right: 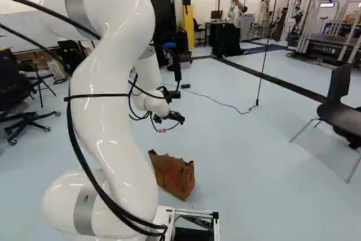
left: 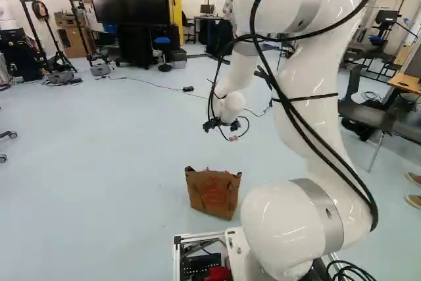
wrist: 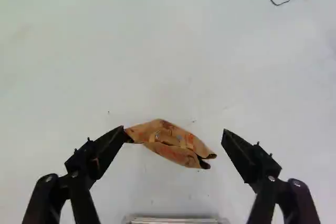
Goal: Pick up the grocery bag from the ground
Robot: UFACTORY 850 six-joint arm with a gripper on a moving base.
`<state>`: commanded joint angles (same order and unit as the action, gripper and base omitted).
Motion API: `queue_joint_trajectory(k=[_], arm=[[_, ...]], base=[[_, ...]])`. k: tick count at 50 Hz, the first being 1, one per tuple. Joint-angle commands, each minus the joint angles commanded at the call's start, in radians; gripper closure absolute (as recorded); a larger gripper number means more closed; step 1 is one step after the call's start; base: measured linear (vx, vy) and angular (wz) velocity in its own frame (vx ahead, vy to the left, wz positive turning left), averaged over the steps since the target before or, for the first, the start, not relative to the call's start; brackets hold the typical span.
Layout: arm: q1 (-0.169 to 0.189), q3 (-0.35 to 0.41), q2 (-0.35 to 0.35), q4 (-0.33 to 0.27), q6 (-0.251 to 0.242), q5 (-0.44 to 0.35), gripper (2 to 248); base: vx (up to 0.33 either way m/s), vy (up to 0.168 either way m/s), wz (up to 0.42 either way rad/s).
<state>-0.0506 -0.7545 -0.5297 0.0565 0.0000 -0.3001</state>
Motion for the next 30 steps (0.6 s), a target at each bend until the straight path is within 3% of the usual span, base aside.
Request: queue_joint_trajectory(k=[15,30], arm=[[-0.001,-0.031,-0.059,-0.017,0.000,0.096,3],[-0.001,-0.062,-0.119,-0.019,0.000,0.111,3]], base=[[0.000,0.000,0.000],[0.000,0.000,0.000]])
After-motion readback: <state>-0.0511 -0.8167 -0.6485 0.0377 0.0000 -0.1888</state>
